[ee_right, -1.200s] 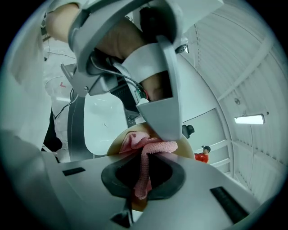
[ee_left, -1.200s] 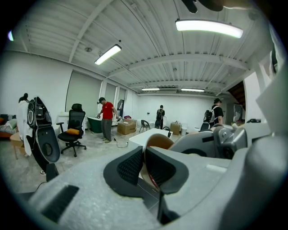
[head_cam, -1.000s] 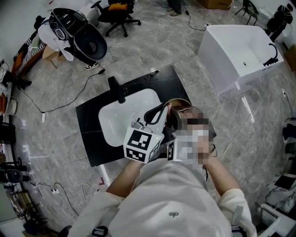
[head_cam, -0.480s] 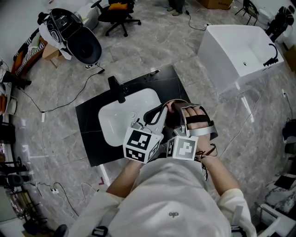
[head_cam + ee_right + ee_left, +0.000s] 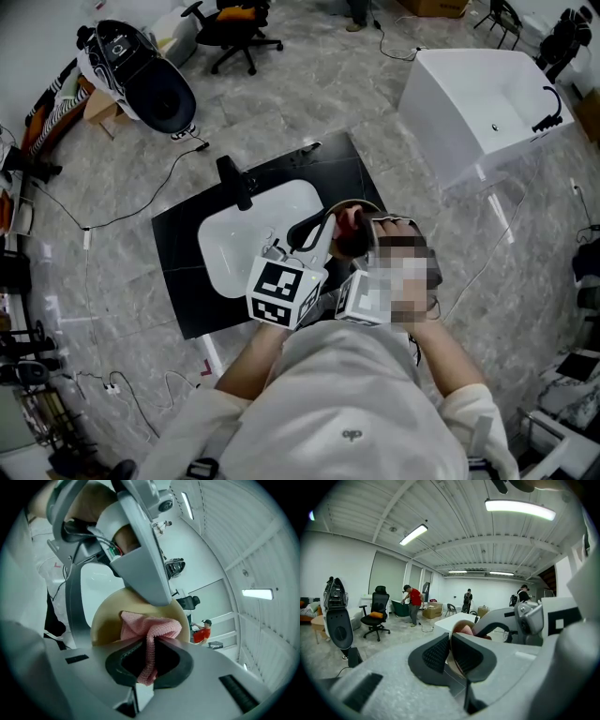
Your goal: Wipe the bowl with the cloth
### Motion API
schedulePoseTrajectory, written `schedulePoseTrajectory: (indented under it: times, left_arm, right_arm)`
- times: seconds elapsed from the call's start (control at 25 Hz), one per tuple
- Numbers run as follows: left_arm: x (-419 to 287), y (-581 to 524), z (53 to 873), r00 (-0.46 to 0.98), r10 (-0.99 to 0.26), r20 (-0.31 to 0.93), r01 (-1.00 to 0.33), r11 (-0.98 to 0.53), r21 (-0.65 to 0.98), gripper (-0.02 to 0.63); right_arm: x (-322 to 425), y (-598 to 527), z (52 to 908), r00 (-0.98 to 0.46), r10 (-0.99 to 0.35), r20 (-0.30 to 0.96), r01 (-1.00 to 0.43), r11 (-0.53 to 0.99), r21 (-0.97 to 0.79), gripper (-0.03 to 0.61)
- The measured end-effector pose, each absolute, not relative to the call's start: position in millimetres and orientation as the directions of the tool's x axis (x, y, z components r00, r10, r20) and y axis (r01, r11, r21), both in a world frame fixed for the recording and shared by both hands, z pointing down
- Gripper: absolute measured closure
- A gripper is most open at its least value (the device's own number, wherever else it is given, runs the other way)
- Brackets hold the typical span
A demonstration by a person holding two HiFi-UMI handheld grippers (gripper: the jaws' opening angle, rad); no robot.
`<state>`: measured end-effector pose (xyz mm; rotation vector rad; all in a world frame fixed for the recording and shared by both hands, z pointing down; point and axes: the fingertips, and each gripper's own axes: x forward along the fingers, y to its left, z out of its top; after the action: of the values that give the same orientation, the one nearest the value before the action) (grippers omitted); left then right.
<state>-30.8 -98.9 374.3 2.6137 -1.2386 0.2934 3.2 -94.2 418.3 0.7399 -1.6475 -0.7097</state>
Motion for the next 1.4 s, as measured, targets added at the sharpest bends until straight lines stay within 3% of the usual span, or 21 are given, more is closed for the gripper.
schedulePoseTrajectory:
  times: [0.32, 1.0, 1.4]
  left_arm:
    - [-27.8, -98.8, 371.8, 0.63, -0.727, 0.275, -0.773, -0.622, 0.127, 0.588]
    - [-24.2, -92.5, 377.7, 0.654, -0.701, 0.285, -0.754, -0.633, 0.174, 0.588]
    - [-23.2, -96.0, 375.3, 0.65, -0.706, 0.281, -0.759, -0.625, 0.184, 0.588]
  right_arm:
    - [-21.3, -70.2, 434.4, -0.27, -0.665, 0.696, -0.107, 0.739, 0.665, 0.561]
    - [-3.1, -100.1, 406.7, -0.232, -0.796, 0.559, -0.146, 0.597, 0.789, 0.561]
    - [-4.2, -86.1, 421.4, -0.237, -0.759, 0.606, -0.1, 0.64, 0.762, 0.561]
